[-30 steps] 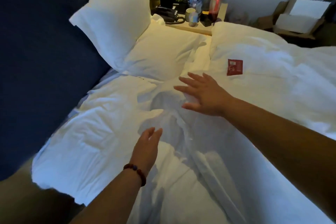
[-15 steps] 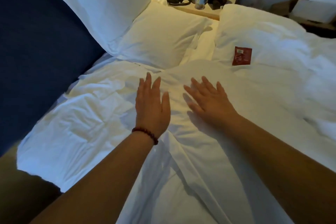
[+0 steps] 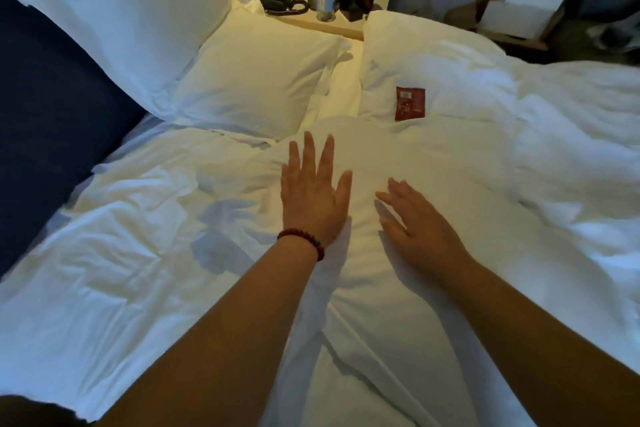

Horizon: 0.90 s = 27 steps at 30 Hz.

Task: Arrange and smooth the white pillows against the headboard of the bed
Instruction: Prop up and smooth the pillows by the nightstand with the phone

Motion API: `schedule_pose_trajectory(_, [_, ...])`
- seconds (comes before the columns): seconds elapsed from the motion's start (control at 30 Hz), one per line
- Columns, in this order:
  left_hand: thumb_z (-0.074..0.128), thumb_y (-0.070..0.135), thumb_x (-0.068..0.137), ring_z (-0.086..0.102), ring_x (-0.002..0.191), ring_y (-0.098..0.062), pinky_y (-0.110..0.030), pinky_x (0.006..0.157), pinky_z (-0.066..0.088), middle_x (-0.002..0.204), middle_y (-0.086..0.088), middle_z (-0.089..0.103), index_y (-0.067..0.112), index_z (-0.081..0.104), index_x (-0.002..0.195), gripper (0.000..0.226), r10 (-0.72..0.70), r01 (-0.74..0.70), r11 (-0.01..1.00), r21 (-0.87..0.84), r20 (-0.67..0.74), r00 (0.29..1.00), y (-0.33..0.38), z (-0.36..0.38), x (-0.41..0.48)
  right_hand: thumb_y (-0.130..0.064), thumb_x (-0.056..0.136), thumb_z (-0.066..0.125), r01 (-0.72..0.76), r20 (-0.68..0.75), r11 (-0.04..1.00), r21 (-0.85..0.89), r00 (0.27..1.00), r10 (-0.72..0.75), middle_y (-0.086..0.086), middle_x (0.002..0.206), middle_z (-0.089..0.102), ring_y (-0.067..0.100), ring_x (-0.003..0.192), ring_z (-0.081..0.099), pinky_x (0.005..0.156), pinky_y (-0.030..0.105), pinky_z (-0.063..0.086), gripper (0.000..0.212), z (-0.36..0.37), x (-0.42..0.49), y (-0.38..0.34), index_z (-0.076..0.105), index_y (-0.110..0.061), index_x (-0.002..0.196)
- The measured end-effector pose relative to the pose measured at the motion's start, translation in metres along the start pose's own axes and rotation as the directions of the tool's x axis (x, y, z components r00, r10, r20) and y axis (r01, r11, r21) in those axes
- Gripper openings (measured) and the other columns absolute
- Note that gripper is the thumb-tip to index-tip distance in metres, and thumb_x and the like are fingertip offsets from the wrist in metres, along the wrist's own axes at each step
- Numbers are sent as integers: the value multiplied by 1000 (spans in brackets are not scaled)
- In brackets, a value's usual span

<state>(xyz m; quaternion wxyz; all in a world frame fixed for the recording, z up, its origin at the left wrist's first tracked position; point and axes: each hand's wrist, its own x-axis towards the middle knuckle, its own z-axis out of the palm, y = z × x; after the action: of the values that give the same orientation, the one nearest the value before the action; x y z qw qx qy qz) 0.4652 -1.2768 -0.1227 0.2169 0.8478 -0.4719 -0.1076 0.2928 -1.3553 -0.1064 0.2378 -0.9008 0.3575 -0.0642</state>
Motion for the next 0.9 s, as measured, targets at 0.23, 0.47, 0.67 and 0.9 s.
schedule_pose_trajectory(0.23, [22,60,96,-6,149,-24,-42,119,1,163,-1,-8,31,1,155,69,-113,65,986,153,327,938,-12,21,-15,-38,95,54,49,27,996,-76,999,-47,3,154,37,18,144,31,114,27,19,51,-41,0,26,46,-22,143])
schedule_pose_trajectory(0.47, [49,66,87,-8,149,-24,-39,119,0,163,-7,-8,18,4,155,96,-644,631,742,-226,20,764,50,33,-89,-61,85,59,-105,194,994,18,976,100,2,159,27,23,145,27,114,38,24,87,-80,39,84,18,-30,155])
schedule_pose_trajectory(0.67, [72,72,62,33,138,-34,-48,113,30,157,-13,25,16,3,155,128,-897,735,42,-677,299,326,83,50,-109,-88,64,55,-287,453,954,92,865,216,0,159,28,25,143,30,116,43,25,113,-81,80,134,25,-25,153])
schedule_pose_trajectory(0.9, [65,93,26,58,107,-30,-46,98,48,127,-9,57,12,42,141,143,-875,748,-16,-664,371,311,87,42,-107,-83,56,67,-339,456,897,282,870,185,2,147,45,26,128,48,105,40,38,114,-63,79,142,29,-29,149])
